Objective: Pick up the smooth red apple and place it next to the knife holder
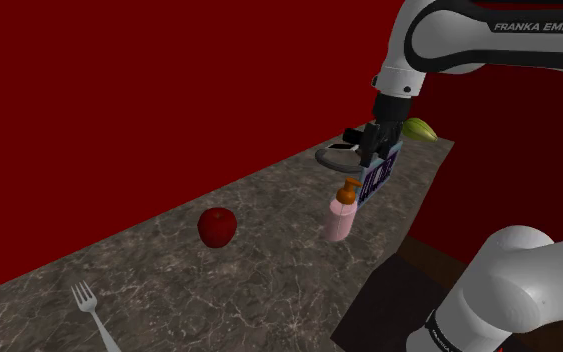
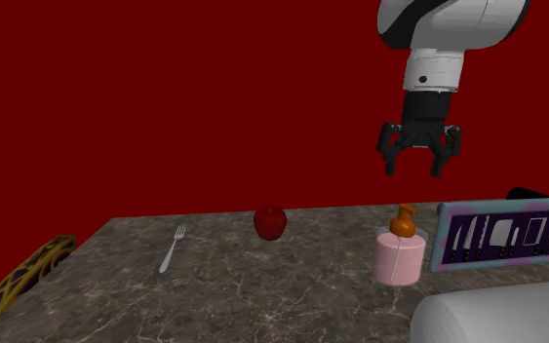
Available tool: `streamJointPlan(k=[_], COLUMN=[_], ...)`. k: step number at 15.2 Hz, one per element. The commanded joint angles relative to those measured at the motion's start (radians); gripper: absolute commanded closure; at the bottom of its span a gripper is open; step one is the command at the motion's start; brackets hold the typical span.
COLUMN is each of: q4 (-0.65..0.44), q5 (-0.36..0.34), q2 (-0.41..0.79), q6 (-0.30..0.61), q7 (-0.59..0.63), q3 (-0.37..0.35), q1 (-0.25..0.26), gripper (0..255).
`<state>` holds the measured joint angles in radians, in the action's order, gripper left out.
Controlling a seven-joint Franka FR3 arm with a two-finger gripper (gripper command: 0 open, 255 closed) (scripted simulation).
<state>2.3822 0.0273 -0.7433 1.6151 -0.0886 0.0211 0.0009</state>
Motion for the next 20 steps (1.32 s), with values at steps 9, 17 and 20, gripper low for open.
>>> streamJointPlan(k=[9,17,20], q4=[-0.046,-0.151,-0.202], q5=[0.041,0.065,0.067], q2=[0.224,0.457,0.544], q6=[0.213,0.379,0.428], q7=[-0.084,-0.164,-0.191], q3=[-0.048,-0.107,-0.132], q1=[0.090,0.167,0.192], gripper=[0,0,0])
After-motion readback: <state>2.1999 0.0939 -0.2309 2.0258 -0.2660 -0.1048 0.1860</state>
